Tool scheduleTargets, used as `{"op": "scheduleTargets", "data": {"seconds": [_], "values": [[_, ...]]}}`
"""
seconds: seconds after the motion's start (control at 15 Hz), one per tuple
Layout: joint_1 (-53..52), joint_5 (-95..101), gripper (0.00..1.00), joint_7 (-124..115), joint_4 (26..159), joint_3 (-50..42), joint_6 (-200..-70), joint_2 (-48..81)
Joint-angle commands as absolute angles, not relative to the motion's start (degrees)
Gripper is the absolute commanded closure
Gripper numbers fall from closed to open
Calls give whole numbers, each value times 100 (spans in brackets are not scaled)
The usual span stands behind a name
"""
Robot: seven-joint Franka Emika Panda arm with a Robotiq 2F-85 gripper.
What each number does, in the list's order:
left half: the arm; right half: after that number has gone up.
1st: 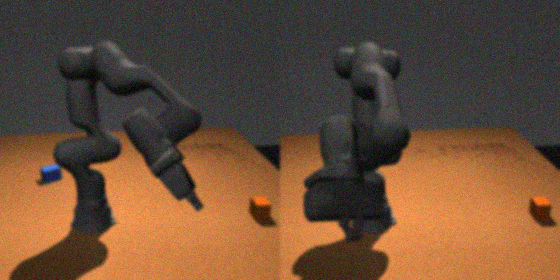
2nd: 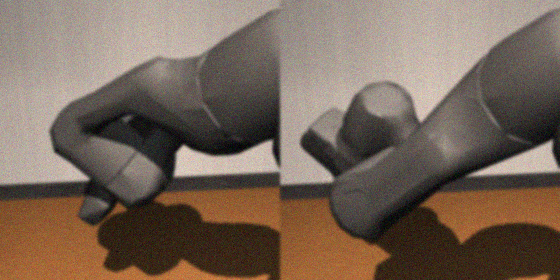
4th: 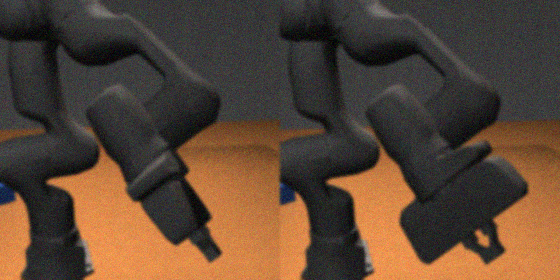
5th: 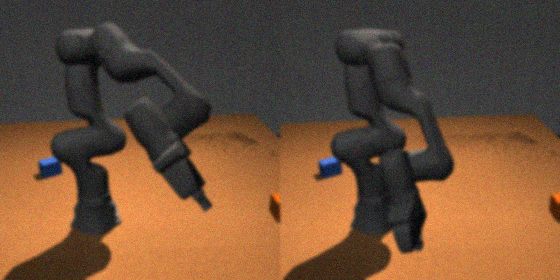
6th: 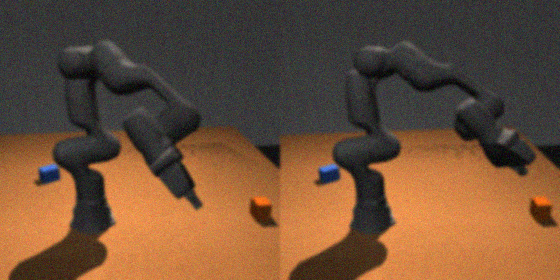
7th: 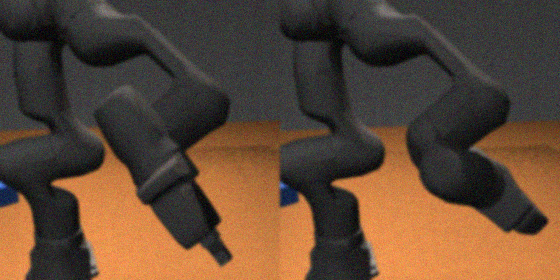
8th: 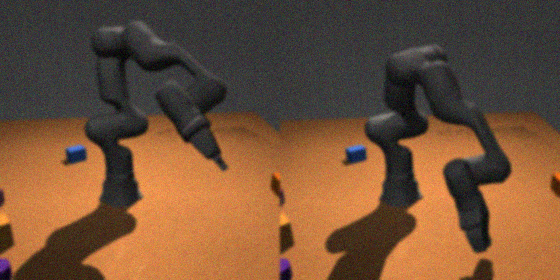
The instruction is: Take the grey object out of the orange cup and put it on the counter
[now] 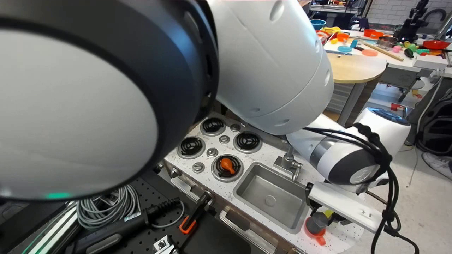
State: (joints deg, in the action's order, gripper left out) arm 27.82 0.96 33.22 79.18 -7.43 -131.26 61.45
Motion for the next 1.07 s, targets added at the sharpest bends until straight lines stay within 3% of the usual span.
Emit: {"op": "scheduleTargets", "data": {"seconds": [0.0,0.27,1.0], "values": [[2827,72,83,3326,8206,-552,-12431,5554],[2837,30,83,3290,7954,-541,-11965,5392],[2897,52,83,2976,7146,-560,-12650,6145]]}}
